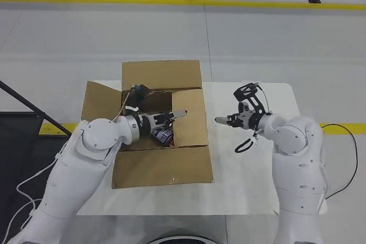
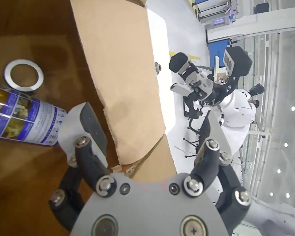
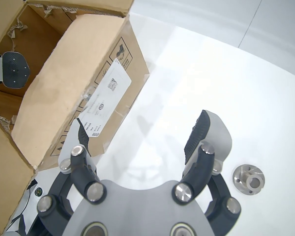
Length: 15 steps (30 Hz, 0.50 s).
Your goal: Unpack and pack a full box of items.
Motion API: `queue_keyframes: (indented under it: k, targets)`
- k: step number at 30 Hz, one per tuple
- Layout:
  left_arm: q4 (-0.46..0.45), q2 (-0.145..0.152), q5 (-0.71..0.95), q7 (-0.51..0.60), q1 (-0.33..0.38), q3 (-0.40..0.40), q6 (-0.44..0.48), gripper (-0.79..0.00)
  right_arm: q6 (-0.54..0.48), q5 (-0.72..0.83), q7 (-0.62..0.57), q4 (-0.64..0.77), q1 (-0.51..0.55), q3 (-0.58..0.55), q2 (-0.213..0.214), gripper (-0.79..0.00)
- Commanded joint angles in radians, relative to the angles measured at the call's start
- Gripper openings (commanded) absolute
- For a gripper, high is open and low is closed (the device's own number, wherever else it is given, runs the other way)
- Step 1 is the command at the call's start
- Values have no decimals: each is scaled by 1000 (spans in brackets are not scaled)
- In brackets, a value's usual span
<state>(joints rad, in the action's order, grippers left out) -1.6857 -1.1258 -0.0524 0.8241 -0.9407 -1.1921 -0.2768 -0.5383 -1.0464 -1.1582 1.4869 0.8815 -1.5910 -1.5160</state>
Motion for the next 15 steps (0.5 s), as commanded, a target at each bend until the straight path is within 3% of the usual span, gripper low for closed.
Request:
queue_keyframes:
  k: [1, 15]
  targets:
    - [14, -2, 0, -8, 3, 11, 5, 0, 0, 4, -5, -20, -3, 10, 4, 0]
    - [82, -22, 56, -58, 25, 78, 51, 0, -8, 42, -103, -63, -2, 111, 32, 0]
